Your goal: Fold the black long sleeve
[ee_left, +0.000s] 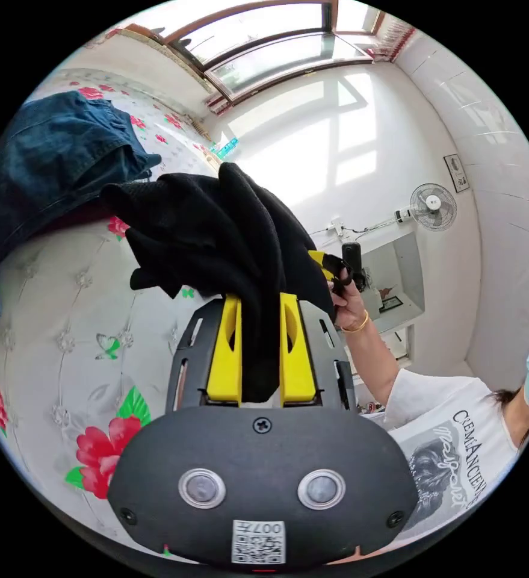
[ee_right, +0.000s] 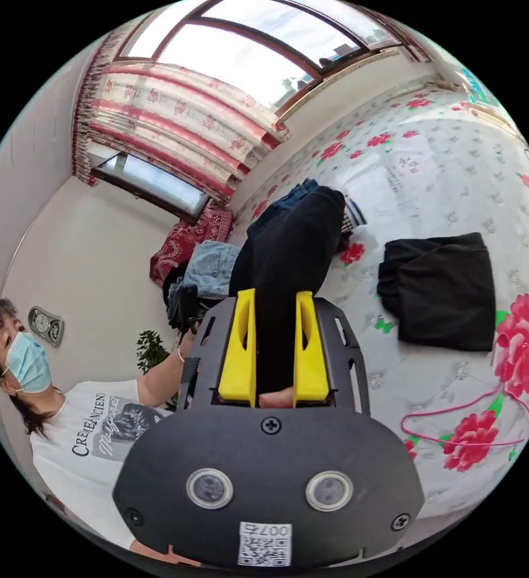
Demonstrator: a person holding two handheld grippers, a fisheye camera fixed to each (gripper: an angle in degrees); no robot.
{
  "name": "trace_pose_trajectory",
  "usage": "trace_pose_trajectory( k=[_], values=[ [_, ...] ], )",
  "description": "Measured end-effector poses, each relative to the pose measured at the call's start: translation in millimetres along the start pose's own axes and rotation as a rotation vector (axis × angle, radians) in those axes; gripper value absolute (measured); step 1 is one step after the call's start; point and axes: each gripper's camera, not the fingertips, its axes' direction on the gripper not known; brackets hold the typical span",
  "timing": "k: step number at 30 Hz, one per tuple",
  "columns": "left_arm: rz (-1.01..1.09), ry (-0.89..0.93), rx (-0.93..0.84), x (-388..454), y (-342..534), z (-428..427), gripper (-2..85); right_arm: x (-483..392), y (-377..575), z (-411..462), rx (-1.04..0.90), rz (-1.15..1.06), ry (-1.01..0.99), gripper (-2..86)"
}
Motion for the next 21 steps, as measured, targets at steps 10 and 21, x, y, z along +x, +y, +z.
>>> trace_pose_trajectory(
  k=[10,21],
  values=[
    [-0.172,-0.209,-0.242,-72,126,41,7.3,73,69,110,-0.170,0.042,0.429,11.1],
    [-1.028,-0.962,0.635,7,439,-143,9.1,-92,295,397,-0.826,-0.602,0.592,11.7]
  ],
)
